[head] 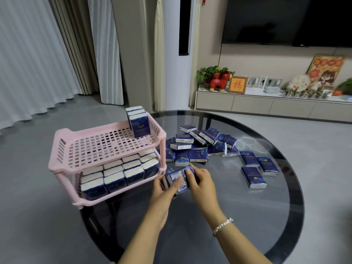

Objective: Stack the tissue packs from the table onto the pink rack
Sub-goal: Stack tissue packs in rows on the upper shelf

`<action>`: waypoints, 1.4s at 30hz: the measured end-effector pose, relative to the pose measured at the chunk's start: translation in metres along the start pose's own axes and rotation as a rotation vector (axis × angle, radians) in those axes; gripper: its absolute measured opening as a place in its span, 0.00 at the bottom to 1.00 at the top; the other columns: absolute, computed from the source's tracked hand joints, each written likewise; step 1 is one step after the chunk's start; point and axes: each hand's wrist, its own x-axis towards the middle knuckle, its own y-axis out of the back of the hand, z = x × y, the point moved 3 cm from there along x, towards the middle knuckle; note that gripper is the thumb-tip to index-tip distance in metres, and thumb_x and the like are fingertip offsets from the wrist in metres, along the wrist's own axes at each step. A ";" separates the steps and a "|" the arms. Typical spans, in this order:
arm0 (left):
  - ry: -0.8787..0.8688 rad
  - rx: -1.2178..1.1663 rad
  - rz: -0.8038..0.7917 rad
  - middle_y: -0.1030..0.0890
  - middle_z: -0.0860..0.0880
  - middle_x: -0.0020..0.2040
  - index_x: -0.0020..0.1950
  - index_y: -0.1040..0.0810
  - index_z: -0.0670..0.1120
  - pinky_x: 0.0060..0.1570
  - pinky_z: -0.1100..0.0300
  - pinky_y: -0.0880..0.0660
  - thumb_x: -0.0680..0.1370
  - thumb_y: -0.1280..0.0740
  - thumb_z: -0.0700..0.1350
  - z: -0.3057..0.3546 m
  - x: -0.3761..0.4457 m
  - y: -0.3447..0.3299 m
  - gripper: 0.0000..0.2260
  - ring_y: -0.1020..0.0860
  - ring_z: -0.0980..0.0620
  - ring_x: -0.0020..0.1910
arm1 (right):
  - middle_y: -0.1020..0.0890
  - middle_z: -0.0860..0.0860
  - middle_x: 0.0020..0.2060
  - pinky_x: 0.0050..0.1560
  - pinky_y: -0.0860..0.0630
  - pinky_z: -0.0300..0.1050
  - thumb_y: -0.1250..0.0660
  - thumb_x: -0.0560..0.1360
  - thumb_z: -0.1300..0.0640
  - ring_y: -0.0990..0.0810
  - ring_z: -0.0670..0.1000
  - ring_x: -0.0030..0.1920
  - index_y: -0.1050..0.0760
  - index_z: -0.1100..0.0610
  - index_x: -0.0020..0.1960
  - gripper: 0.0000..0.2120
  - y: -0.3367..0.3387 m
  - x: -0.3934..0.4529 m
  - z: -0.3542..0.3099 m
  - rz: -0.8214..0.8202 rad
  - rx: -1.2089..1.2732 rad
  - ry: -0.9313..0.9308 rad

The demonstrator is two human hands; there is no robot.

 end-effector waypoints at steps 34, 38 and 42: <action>-0.122 1.356 -0.308 0.58 0.55 0.77 0.69 0.80 0.54 0.73 0.50 0.49 0.65 0.26 0.62 0.010 -0.038 0.045 0.62 0.53 0.46 0.77 | 0.26 0.38 0.63 0.50 0.27 0.32 0.26 0.70 0.56 0.23 0.40 0.49 0.45 0.38 0.72 0.39 0.020 -0.021 0.006 -0.855 -0.158 0.012; -0.090 1.237 -0.366 0.60 0.58 0.77 0.68 0.80 0.55 0.72 0.57 0.47 0.69 0.28 0.61 0.009 -0.039 0.043 0.58 0.52 0.53 0.77 | 0.27 0.35 0.59 0.46 0.28 0.29 0.28 0.71 0.57 0.22 0.39 0.43 0.46 0.39 0.72 0.39 0.020 -0.021 0.001 -0.886 -0.207 0.029; -0.105 1.176 -0.361 0.58 0.60 0.76 0.70 0.76 0.61 0.71 0.60 0.44 0.68 0.25 0.56 0.012 -0.036 0.051 0.57 0.49 0.57 0.76 | 0.32 0.41 0.64 0.45 0.26 0.30 0.25 0.68 0.60 0.22 0.42 0.48 0.55 0.43 0.75 0.49 0.022 -0.020 0.006 -0.887 -0.188 -0.036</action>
